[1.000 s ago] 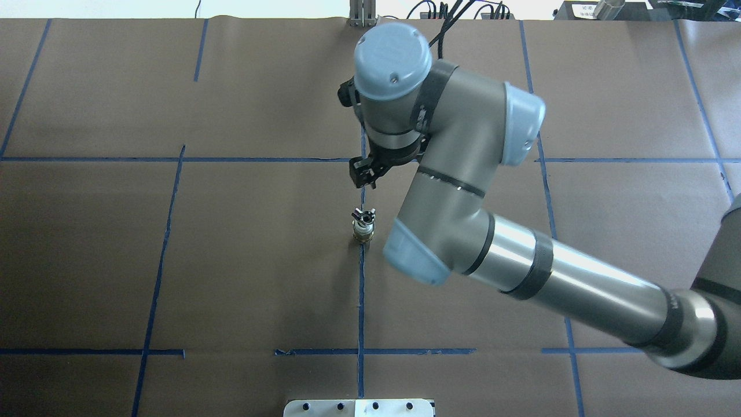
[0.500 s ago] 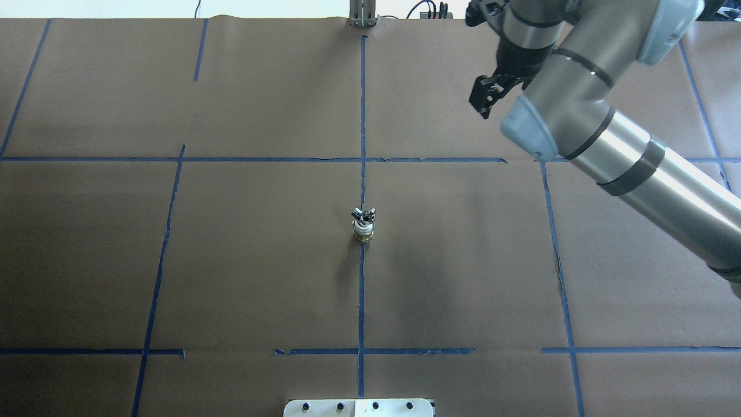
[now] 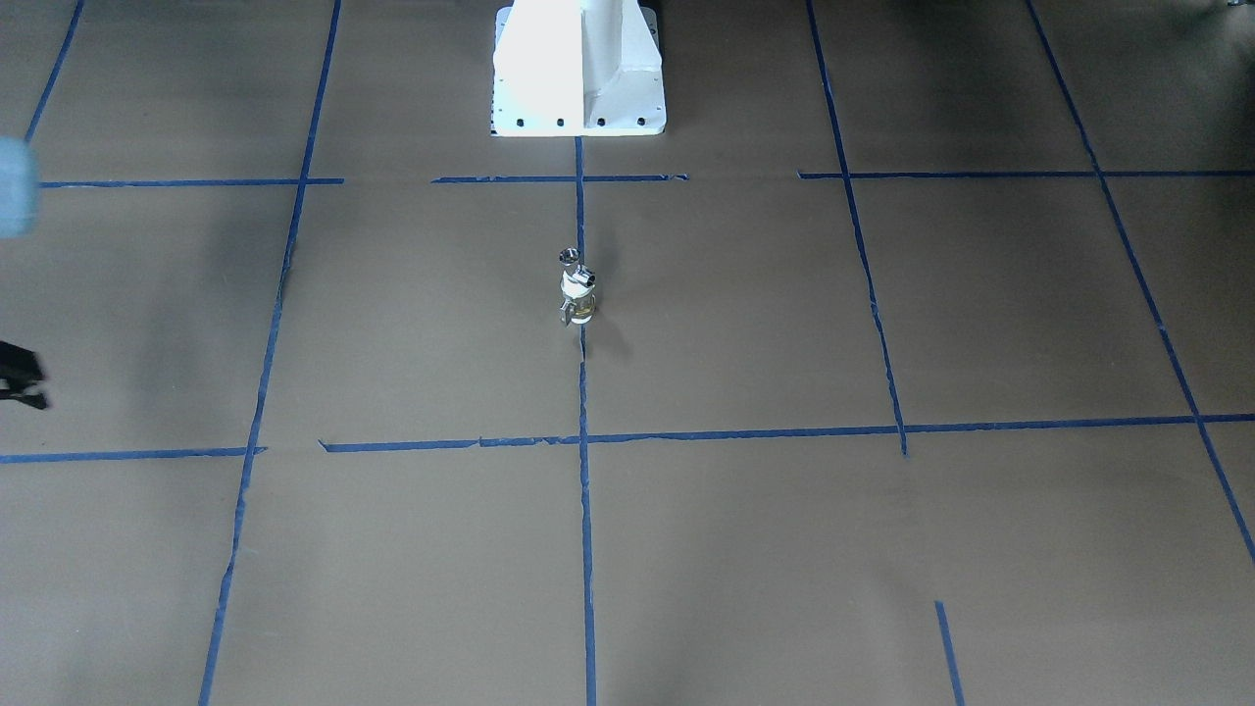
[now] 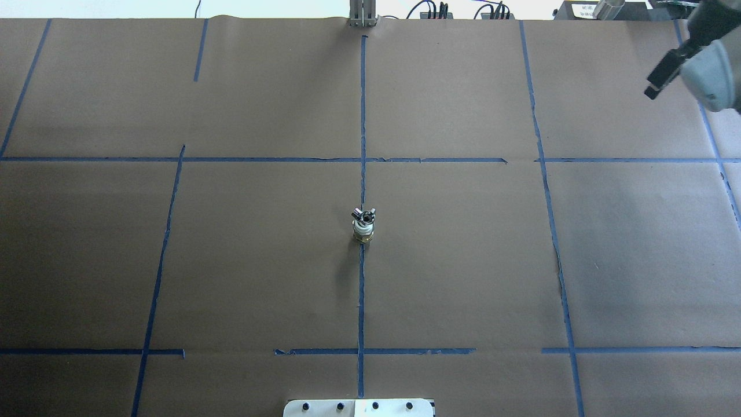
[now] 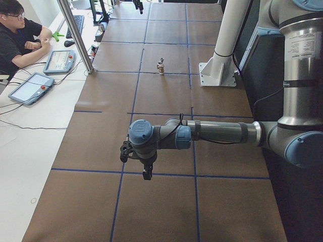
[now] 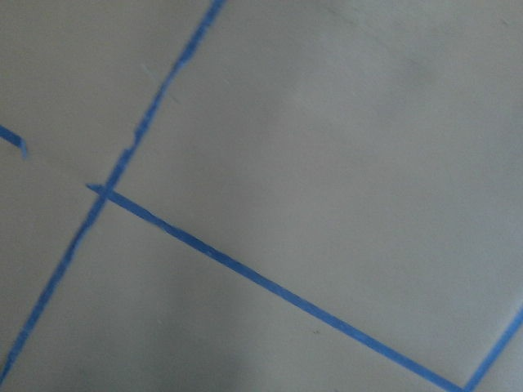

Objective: Assemble PPR valve and pipe with both arms

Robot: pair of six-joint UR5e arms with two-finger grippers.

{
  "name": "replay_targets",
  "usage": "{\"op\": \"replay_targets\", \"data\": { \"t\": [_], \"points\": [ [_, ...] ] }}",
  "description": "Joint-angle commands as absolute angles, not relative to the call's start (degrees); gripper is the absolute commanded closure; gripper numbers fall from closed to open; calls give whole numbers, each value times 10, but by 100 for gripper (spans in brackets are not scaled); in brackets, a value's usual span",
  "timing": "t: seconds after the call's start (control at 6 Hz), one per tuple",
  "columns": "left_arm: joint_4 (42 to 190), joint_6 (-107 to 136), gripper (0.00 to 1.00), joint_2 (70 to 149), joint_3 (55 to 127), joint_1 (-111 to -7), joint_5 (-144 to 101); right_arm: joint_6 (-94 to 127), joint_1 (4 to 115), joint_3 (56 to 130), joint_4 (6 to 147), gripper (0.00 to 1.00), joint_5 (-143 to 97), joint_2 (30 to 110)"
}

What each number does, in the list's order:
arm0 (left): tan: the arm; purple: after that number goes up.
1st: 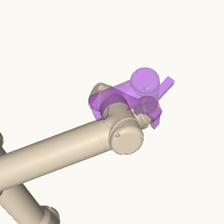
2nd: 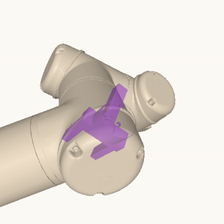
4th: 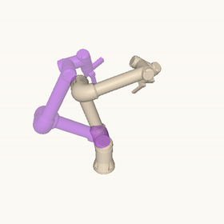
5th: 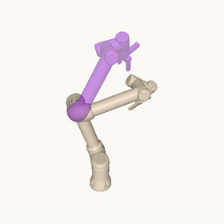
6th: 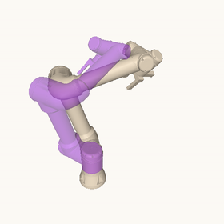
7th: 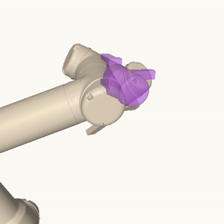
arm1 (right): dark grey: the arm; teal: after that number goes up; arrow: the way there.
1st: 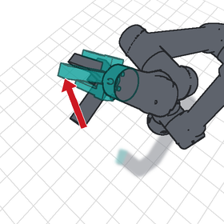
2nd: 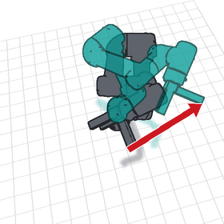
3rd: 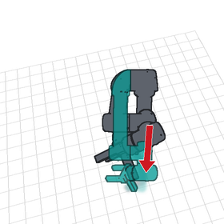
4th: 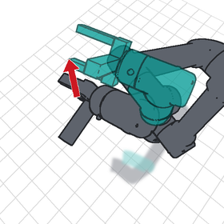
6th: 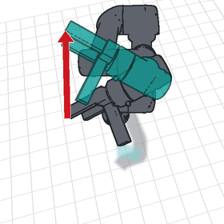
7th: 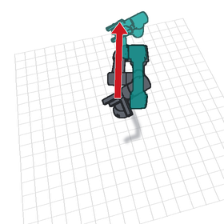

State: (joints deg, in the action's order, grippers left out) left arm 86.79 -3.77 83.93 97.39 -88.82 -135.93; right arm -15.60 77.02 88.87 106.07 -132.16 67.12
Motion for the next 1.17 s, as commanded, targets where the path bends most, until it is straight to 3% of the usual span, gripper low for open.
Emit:
{"op": "replay_targets", "data": {
  "t": [0.0, 0.33, 1.0],
  "points": [
    [867, -40, 0, 838, 979, -890, -1358, -197, 879, 897, 1016, 0, -1352, 816],
    [867, -39, 0, 838, 986, -891, -1358, -185, 898, 903, 923, 0, -1354, 911],
    [867, -39, 0, 837, 986, -891, -1358, -181, 898, 905, 922, 0, -1354, 918]
  ]
}}
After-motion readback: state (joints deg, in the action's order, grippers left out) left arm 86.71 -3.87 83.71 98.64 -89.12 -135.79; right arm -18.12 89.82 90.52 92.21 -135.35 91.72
